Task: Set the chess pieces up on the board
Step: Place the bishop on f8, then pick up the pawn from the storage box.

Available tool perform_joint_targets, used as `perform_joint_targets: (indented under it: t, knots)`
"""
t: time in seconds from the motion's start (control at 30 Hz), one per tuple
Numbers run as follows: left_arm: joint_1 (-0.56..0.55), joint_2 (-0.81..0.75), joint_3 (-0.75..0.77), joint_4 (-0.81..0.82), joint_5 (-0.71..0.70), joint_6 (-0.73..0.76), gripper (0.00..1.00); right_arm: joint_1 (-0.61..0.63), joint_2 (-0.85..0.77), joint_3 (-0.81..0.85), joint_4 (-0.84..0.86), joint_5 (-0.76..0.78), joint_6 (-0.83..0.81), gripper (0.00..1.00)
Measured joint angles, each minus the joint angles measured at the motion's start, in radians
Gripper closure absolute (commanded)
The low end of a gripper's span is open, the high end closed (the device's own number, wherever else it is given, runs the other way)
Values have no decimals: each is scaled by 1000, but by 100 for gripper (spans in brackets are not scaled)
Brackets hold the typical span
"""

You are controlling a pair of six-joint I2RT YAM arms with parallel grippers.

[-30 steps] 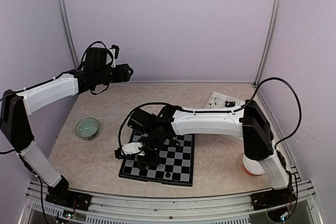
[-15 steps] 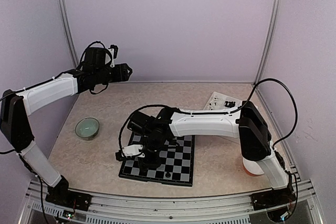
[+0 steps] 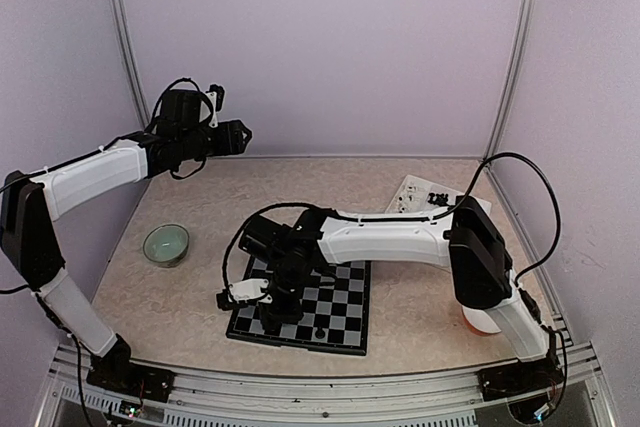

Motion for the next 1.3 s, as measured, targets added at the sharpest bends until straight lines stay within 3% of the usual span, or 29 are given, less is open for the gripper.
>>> perform_joint_targets:
  t: [0.6, 0.73, 0.9, 1.07, 1.3]
  knots:
    - [4, -1, 8, 0, 21, -4, 27, 8, 6, 5, -10, 27, -2, 55]
    - [4, -1, 7, 0, 24, -6, 27, 7, -21, -2, -25, 41, -22, 52]
    - [-8, 0, 10, -5, 9, 3, 28, -33, -217, -144, -12, 32, -52, 52]
    - [-122, 23, 24, -26, -100, 81, 30, -238, -439, -321, 40, -5, -62, 54]
    - [-342, 137, 27, -62, -122, 110, 32, -708, -583, -559, 137, 27, -37, 61]
